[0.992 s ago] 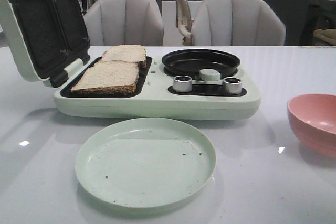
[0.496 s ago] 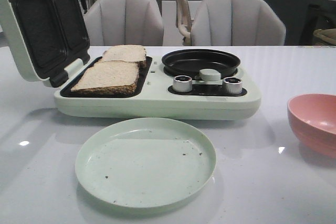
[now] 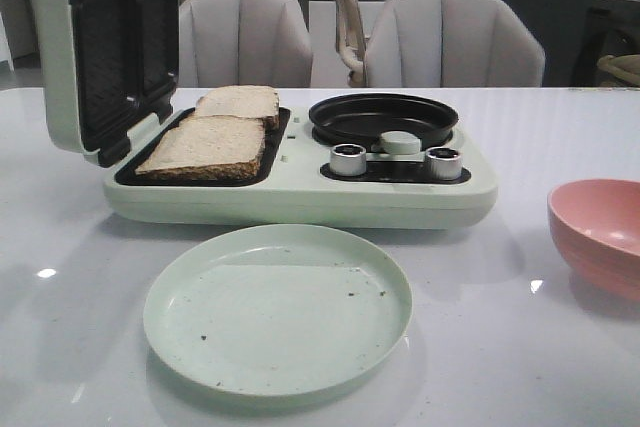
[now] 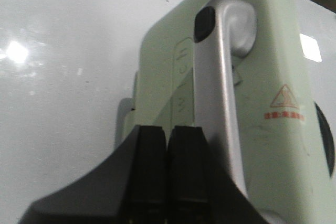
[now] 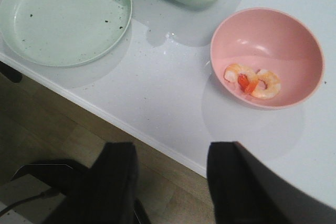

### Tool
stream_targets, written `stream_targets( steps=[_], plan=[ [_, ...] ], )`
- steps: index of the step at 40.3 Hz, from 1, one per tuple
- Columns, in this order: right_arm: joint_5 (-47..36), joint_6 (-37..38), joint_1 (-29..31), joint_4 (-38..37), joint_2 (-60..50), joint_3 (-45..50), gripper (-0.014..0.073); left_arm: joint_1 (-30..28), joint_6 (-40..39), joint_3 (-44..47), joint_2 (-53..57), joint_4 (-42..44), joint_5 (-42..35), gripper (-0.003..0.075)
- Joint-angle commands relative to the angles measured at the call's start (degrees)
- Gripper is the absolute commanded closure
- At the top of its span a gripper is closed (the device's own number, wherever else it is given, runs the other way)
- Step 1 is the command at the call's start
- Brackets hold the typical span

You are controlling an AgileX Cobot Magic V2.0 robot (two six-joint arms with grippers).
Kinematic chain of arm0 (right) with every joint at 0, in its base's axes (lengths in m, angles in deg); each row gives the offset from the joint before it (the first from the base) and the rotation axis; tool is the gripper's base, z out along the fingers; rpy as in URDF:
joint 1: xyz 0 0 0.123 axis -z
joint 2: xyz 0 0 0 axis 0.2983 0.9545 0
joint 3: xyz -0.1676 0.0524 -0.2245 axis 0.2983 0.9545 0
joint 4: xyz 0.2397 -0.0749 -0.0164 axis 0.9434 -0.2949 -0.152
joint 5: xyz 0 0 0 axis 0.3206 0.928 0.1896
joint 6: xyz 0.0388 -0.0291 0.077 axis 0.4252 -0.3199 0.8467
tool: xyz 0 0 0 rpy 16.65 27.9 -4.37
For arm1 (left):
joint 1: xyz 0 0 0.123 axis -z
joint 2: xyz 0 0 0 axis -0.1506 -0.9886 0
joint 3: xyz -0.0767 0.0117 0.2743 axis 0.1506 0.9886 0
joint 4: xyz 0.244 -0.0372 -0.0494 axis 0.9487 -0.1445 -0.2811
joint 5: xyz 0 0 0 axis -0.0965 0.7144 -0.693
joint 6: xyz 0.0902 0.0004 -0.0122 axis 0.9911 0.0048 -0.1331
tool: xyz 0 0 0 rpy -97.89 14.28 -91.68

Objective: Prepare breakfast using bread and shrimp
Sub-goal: 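Push the raised lid down with the left gripper to close it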

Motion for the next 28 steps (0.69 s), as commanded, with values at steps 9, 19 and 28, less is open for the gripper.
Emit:
stream_targets(
  steps=[9,19,28],
  plan=[
    [-3.3,0.1,0.2,-0.1,0.1,-1.5,0.0162,3.1,8.4,-2.4,4.6,-5.8,10.4,0.0619],
    [-3.3,0.1,0.2,-0.1,0.1,-1.5,0.0162,9.4,13.6,2.4,12.0,-3.7,14.1,0.0619],
    [-3.3,0.1,0.2,-0.1,0.1,-1.5,0.0162,19.9,16.5,11.0,20.9,0.1,13.1,0.0619]
  ],
)
